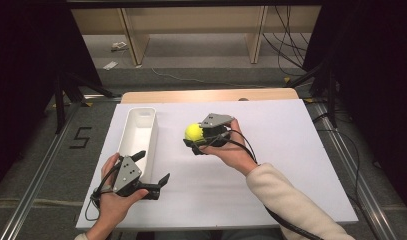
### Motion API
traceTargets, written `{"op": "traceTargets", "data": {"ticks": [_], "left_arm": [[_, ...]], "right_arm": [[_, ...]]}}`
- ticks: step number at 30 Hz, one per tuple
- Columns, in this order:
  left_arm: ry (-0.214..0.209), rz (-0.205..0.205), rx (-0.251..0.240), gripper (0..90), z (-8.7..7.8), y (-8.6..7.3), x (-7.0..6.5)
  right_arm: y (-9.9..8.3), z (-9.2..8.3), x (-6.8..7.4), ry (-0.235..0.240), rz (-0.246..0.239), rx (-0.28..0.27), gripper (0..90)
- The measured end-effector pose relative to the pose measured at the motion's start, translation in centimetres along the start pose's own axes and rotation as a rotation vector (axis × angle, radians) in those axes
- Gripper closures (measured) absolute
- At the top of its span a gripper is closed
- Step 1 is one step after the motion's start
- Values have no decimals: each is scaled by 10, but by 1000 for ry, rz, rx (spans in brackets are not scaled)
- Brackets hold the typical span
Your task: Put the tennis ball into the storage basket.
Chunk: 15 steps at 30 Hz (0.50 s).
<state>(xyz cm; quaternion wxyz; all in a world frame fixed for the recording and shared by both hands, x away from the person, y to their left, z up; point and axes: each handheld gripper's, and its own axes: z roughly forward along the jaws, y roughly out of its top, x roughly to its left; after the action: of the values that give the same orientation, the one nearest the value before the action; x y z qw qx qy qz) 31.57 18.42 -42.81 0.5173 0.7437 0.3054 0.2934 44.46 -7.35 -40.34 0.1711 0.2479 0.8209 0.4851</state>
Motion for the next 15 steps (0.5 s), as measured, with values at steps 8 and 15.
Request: {"op": "traceTargets", "data": {"ticks": [8, 15], "left_arm": [[1, 0, -1, 0, 0, 0, 0], [1, 1, -1, 0, 0, 0, 0]], "right_arm": [[2, 2, 0, 3, 1, -2, 268], [5, 4, 1, 6, -2, -8, 268]]}}
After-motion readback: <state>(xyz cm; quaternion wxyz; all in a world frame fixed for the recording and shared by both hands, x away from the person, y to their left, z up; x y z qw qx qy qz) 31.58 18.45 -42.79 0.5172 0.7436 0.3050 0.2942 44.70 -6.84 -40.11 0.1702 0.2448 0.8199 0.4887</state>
